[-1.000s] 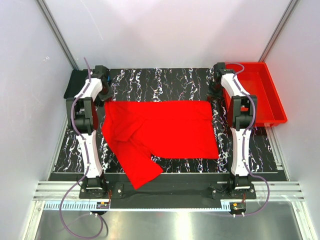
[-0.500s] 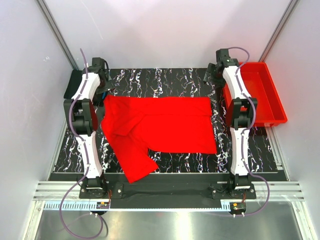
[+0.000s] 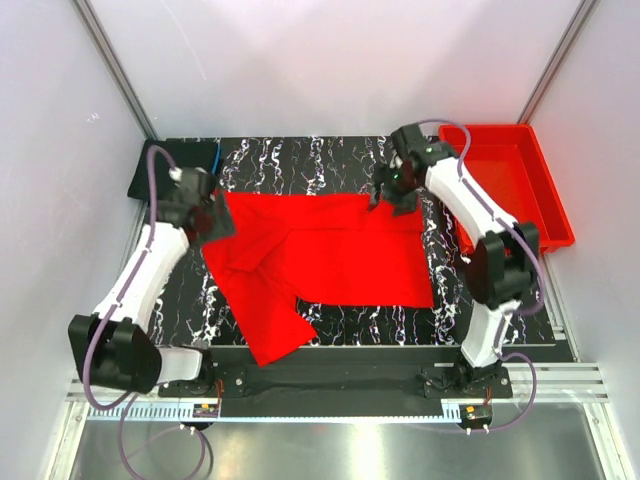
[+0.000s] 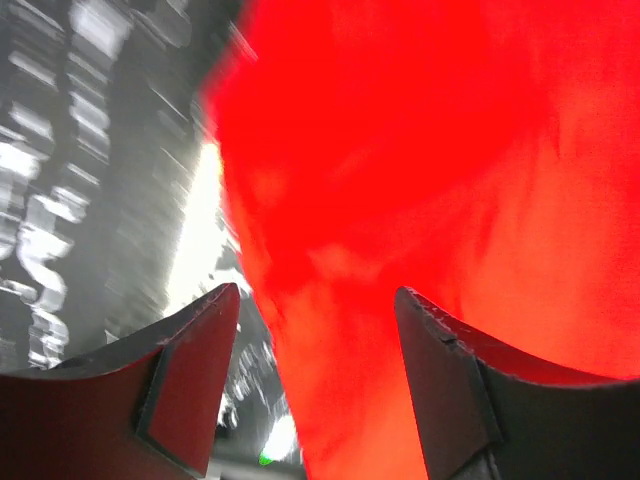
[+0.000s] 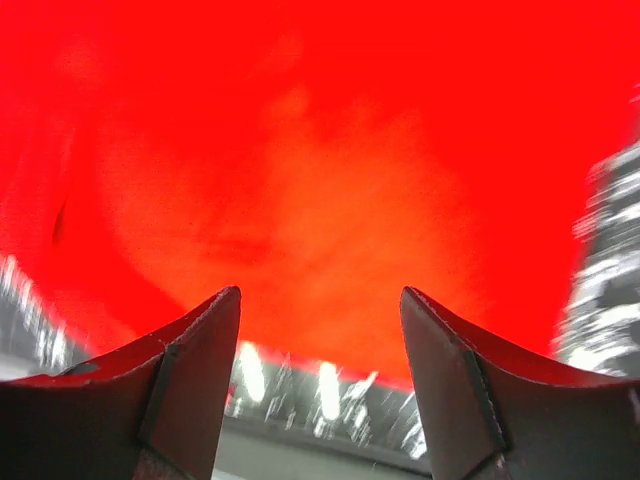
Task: Fold and stack the t-shirts
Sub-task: Fold the tshirt
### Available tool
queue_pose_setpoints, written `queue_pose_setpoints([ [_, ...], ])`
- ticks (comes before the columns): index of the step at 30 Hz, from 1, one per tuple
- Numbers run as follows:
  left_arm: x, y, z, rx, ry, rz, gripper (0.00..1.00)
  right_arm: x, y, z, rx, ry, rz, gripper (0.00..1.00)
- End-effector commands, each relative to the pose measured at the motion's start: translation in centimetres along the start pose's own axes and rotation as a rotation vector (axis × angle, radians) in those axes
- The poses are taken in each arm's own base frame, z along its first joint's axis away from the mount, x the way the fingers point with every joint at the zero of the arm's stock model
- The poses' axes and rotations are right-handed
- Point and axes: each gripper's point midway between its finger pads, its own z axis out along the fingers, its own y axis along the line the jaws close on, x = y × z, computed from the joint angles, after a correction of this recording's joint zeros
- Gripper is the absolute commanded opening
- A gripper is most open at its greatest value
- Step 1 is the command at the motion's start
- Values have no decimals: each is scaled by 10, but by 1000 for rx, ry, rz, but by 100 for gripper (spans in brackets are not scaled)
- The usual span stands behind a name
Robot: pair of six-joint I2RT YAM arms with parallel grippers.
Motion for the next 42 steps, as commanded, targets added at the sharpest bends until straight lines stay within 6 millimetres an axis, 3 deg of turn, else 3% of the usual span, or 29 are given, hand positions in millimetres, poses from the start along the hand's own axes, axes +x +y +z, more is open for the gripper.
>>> queue_pose_setpoints([
  [1, 46, -52, -3, 210, 37, 167, 70, 26, 47, -35, -183, -28, -12, 71],
  [2, 59, -55, -1, 210, 45, 213, 70, 43, 45, -31, -180, 8, -15, 71],
  [5, 79, -73, 0, 208, 46, 352, 66, 67, 48, -53, -223, -1, -13, 71],
  [12, 101, -68, 58, -3, 126, 532, 56, 92, 25, -79, -186, -40, -32, 71],
  [18, 87, -80, 80, -48, 64, 558, 51, 103, 21, -93, -209, -80, -17, 71],
  [29, 86, -87, 110, -121, 101, 621, 43, 113, 11, -91, -182, -64, -47, 72],
  [33, 83, -88, 111, -131, 103, 629, 30, 113, 11, -89, -188, -61, -55, 72],
  [36, 67, -89, 100, -151, 74, 636, 20, 113, 11, -86, -184, -57, -63, 72],
  [39, 44, -86, 92, -195, 21, 650, 18, 114, 9, -83, -177, -48, -65, 72],
  [42, 25, -80, 96, -244, 4, 652, 17, 117, 9, -80, -177, -31, -59, 72],
])
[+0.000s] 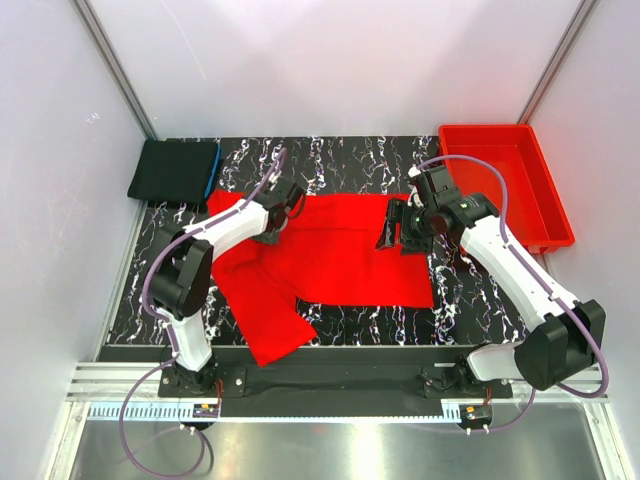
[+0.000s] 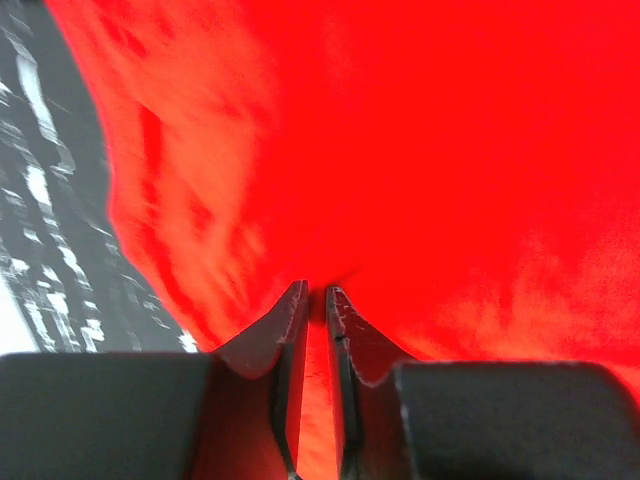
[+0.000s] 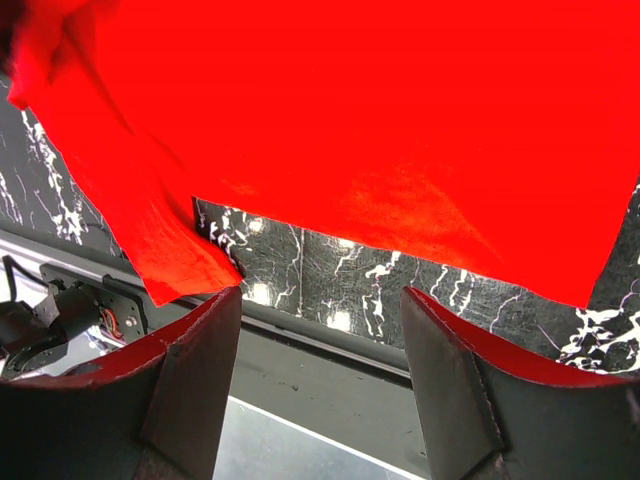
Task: Fold and stack the t-shirts
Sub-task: Fold the tshirt
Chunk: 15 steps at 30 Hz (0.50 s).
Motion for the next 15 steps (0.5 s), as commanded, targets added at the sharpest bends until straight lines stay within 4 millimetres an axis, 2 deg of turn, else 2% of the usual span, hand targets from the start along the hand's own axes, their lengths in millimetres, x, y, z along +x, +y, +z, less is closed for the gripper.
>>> queue_pose_setpoints([
  [1, -28, 30, 1, -106, -45, 9, 15, -1, -2, 4, 2, -6, -13, 72],
  [2, -30, 34, 5, -117, -45, -5, 14, -1, -2, 4, -2, -4, -11, 72],
  [3, -31, 47, 13, -153, -34, -14, 13, 2, -3, 5, 2, 5, -5, 71],
  [4, -42, 54, 15, -165, -45, -39, 13, 4, -4, 5, 0, 11, 1, 71],
  [5, -41, 58, 27, -177, -23, -44, 12, 6, -4, 4, -1, 15, 5, 71],
  [6, -44, 72, 35, -199, -9, -79, 11, 9, -5, 4, 1, 21, 6, 71],
  [7, -55, 79, 36, -207, -23, -109, 11, 11, -6, 4, 5, 28, 8, 71],
  [8, -54, 87, 47, -222, 3, -132, 11, 13, -7, 3, 7, 26, 11, 72],
  [9, -59, 93, 47, -249, 0, -143, 14, 16, -10, 4, 15, 34, 12, 72],
  [10, -63, 97, 45, -269, -3, -150, 16, 17, -11, 3, 18, 36, 11, 72],
  [11, -77, 101, 36, -277, -34, -189, 17, 19, -12, 2, 21, 39, 10, 72],
  [12, -79, 102, 24, -260, -43, -207, 18, 20, -14, 2, 28, 39, 5, 72],
  [14, -83, 94, 7, -200, -75, -229, 26, 21, -15, 0, 32, 35, -6, 71],
  [15, -87, 89, -15, -135, -117, -247, 30, 20, -17, 0, 39, 31, -7, 71],
])
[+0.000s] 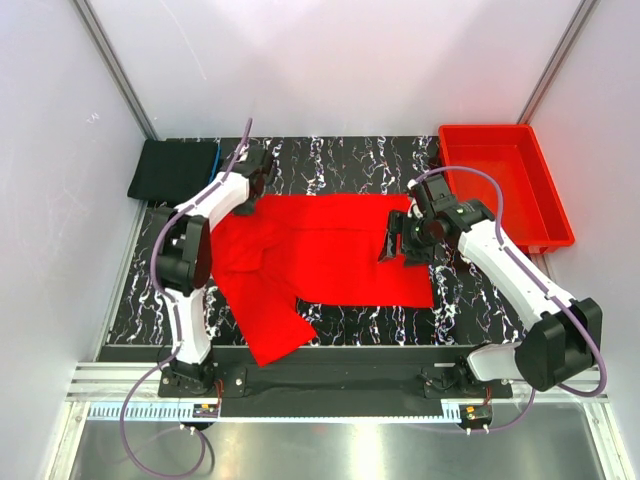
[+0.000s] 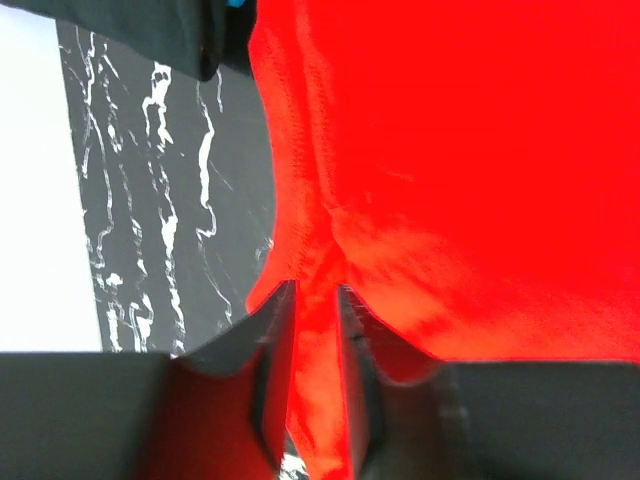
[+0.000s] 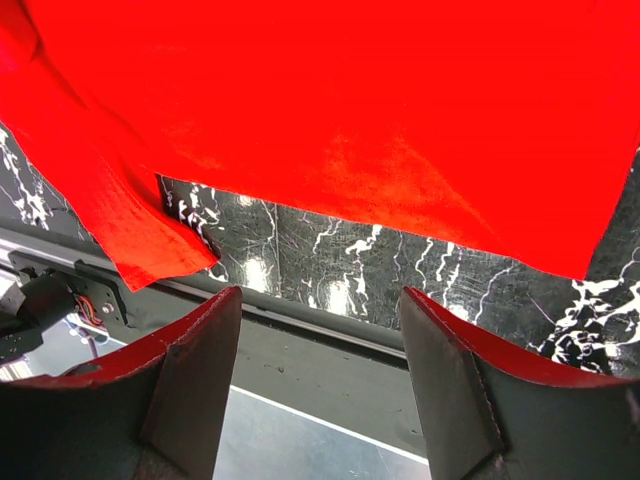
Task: Fold and stack the t-shirts
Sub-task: Fold the tshirt
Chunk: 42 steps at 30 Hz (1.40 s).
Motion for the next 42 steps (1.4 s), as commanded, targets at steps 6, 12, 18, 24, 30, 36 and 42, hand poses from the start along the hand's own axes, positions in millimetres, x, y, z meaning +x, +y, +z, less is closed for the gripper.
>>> queue_pose_setpoints([
  [6, 28, -38, -103, 269, -101, 2, 82, -8, 7, -7, -45, -58, -27, 71],
  [12, 81, -48, -80, 249, 13, 42, 80, -15, 20, -6, -94, -67, -11, 71],
  [18, 88, -67, -66, 298, 18, 99, 80, -10, 18, -1, -103, -53, 9, 71],
  [24, 88, -72, -63, 300, 16, 79, 80, -2, 18, 1, -115, -40, 38, 71],
  [30, 91, -73, -68, 317, 17, 45, 82, -1, 15, 1, -105, -45, 43, 71],
  [36, 88, -73, -70, 312, -7, 39, 83, 0, 15, 5, -111, -39, 53, 71],
  [42, 76, -74, -74, 299, -22, 9, 83, 0, 16, 6, -113, -36, 59, 70],
])
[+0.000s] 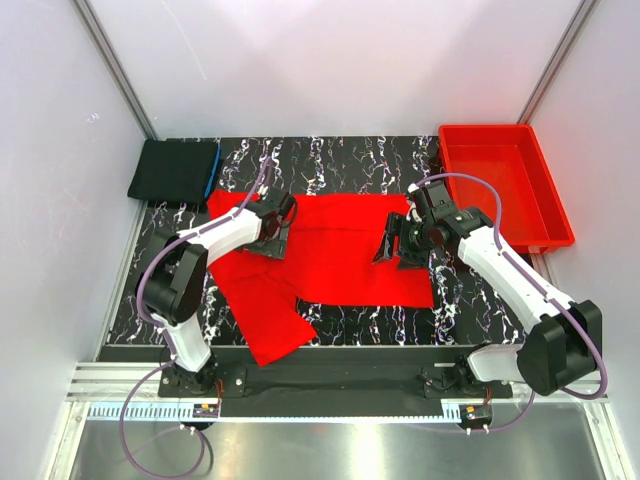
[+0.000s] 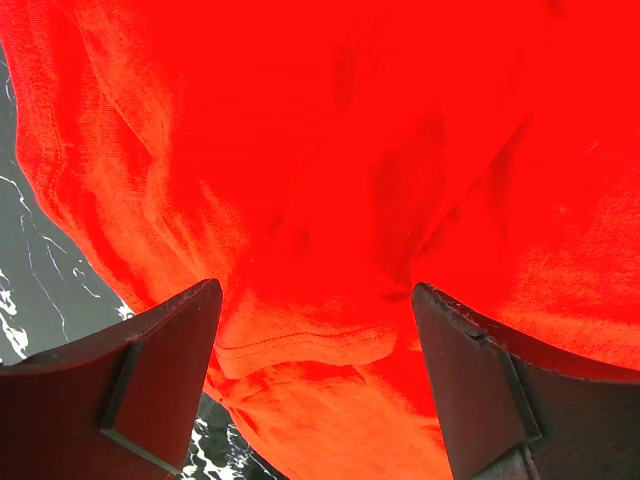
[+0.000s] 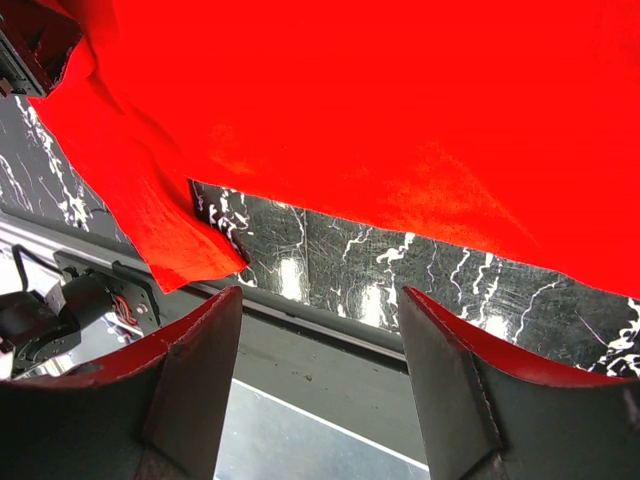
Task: Fold and stack the t-shirts
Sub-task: Fold the tshirt
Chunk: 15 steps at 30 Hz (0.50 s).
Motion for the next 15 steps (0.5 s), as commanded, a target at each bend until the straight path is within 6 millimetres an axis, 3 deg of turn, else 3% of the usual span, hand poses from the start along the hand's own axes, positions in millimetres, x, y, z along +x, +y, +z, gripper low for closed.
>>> queue_pose_setpoints([
  [1, -30, -3, -15, 11, -87, -68, 83, -5, 8, -4, -42, -28, 3, 70],
  [11, -19, -4, 16, -67, -17, -31, 82, -6, 9, -3, -43, -29, 13, 70],
  [15, -19, 10, 17, -115, -18, -34, 79, -7, 9, -2, -40, -31, 15, 70],
])
